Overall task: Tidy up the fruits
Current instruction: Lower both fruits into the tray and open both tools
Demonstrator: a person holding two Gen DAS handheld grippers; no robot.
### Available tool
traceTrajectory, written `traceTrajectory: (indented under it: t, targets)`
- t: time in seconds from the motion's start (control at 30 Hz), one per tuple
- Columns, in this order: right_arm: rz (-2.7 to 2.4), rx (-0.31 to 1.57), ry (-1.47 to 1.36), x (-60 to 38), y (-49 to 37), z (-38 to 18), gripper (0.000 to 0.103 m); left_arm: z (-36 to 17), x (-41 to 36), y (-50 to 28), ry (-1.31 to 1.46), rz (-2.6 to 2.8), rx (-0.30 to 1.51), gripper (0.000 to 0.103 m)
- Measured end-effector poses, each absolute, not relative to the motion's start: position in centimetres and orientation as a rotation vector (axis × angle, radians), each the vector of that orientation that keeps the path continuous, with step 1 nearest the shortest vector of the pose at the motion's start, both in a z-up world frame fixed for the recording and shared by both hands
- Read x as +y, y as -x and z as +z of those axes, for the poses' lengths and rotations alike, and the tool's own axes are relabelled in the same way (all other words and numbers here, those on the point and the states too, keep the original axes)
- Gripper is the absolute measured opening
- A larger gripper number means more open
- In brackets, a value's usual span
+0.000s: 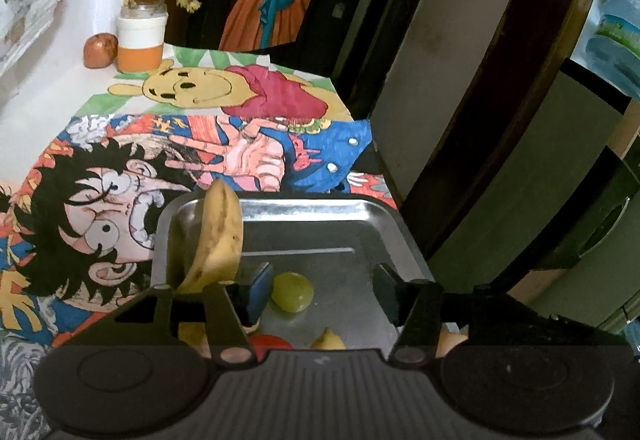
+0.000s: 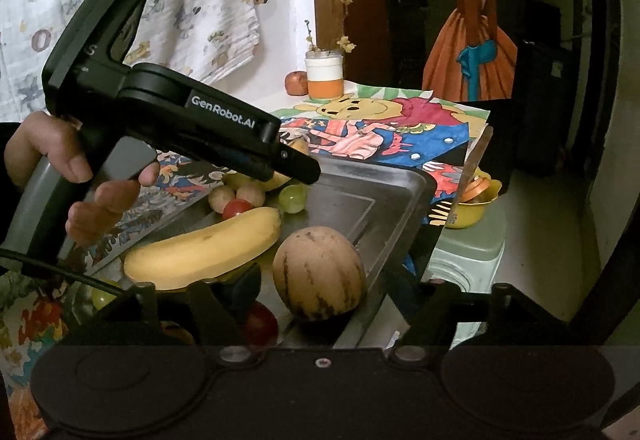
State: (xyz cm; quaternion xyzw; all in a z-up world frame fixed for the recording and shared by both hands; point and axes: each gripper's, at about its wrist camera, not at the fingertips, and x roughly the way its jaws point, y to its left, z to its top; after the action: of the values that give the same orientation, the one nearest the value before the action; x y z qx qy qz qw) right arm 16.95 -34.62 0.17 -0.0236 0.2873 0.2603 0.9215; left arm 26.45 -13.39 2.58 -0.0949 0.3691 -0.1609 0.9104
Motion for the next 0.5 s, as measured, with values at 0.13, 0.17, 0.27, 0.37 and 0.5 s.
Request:
traceTrajectory:
  t: [0.13,0.17,0.27,0.37,0.5]
  targets:
    - [0.517,0.571,0.030,-34.6,-16.5,0.6,0.080,3.3,-13.2,-26.1,0.194,-0.314,0.731,0.074]
    - [0.509,0.565,0.022,-34.7,-16.4,0.7,0.081,3.4,-13.1,-25.9,0.192,-0.309,0.723,0.076]
    - [0.489,0.551,0.000,-34.9,-16.1,1.0,0.085,4.0,-12.9,-25.5,0.184,-0.291,0.698,0.084]
    - [0.465,0.541,-0.004,-34.7,-15.9,1.2,0.086,4.4,-12.5,-25.0,0.182,-0.261,0.669,0.092]
    - [0.423,0.531,-0.015,-34.6,-15.8,1.5,0.093,5.0,-12.0,-24.2,0.170,-0.227,0.632,0.099]
